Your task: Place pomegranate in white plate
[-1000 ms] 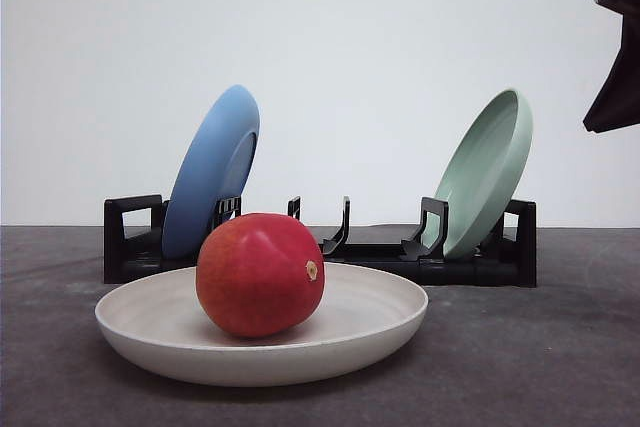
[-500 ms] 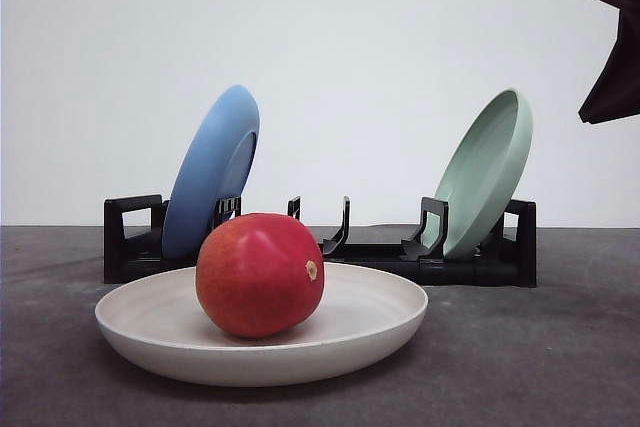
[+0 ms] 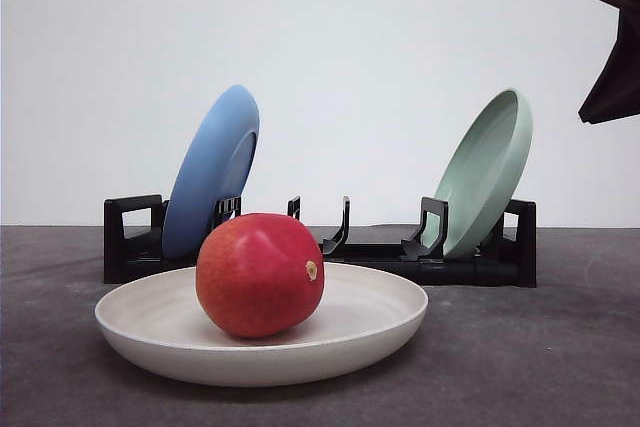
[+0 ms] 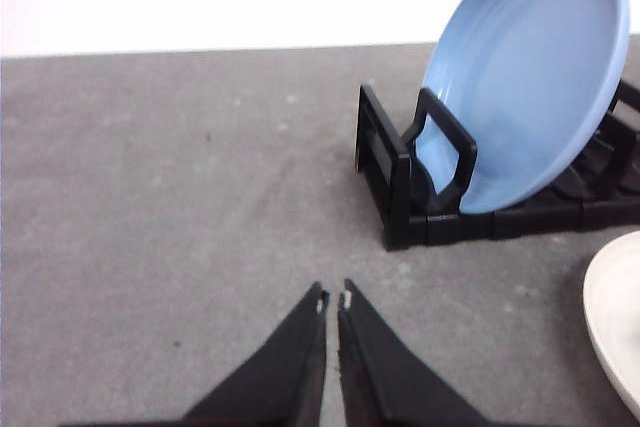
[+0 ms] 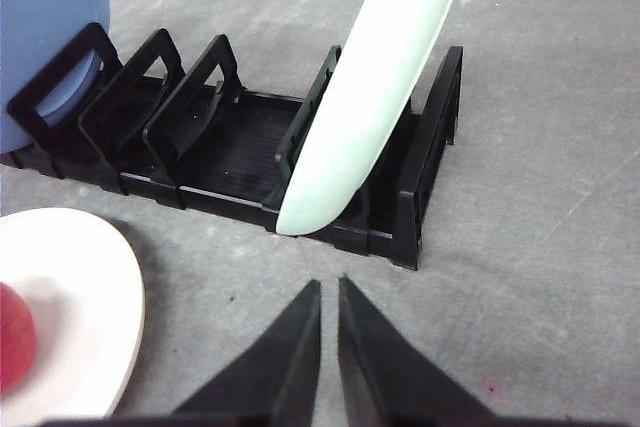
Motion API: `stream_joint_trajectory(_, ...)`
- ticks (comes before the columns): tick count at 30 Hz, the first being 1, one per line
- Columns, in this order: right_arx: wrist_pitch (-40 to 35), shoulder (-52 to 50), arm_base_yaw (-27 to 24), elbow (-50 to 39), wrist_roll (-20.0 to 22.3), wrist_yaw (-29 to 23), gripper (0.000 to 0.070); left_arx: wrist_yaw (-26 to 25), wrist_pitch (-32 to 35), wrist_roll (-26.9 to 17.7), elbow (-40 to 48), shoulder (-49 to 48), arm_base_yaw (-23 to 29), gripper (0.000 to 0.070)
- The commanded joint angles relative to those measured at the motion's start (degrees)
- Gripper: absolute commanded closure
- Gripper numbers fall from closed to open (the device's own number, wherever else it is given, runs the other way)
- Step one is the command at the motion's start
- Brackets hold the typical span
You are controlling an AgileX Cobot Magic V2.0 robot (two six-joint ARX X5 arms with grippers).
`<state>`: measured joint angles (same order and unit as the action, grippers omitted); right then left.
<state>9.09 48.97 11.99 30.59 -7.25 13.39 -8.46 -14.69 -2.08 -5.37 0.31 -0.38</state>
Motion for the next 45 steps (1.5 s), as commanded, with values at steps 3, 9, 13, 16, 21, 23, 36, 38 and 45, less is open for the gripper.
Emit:
stream_joint_trajectory(3,-0.6,0.3,0.2,0.1,0.6,0.0,0.0676,1.0,2.8,0.2,2.3,-0.2,0.1,0.07)
stream_joint_trajectory(9,-0.6,0.3,0.2,0.1,0.6,0.0,0.0676,2.2,5.6,0.4,4.7,-0.2,0.1,0.07)
stream_joint_trajectory(13,-0.6,0.3,0.2,0.1,0.6,0.1,0.0676,3.2,6.6,0.4,4.7,-0.2,0.1,0.07)
stream_joint_trajectory(16,-0.6,0.3,0.2,0.1,0.6,0.1,0.0676,3.2,6.7,0.4,4.7,-0.2,0.1,0.07)
stream_joint_trajectory(21,-0.6,0.3,0.2,0.1,0.6,0.0,0.0676,3.2,6.8,0.4,4.7,-0.2,0.1,0.07)
stream_joint_trajectory(23,-0.6,0.3,0.2,0.1,0.6,0.0,0.0676,3.2,6.8,0.4,4.7,-0.2,0.1,0.07)
stream_joint_trajectory(36,-0.1,-0.2,0.2,0.1,2.4,-0.2,0.0676,3.2,6.8,0.4,4.7,-0.1,0.1,0.07)
stream_joint_trajectory(38,2.0,-2.2,0.0,0.0,6.2,-1.5,0.0676,3.2,6.8,0.4,4.7,-0.2,0.1,0.07)
stream_joint_trajectory(45,4.2,-14.4,-1.5,-6.8,8.3,-7.4,0.0675,3.2,6.8,0.4,4.7,-0.1,0.1,0.07)
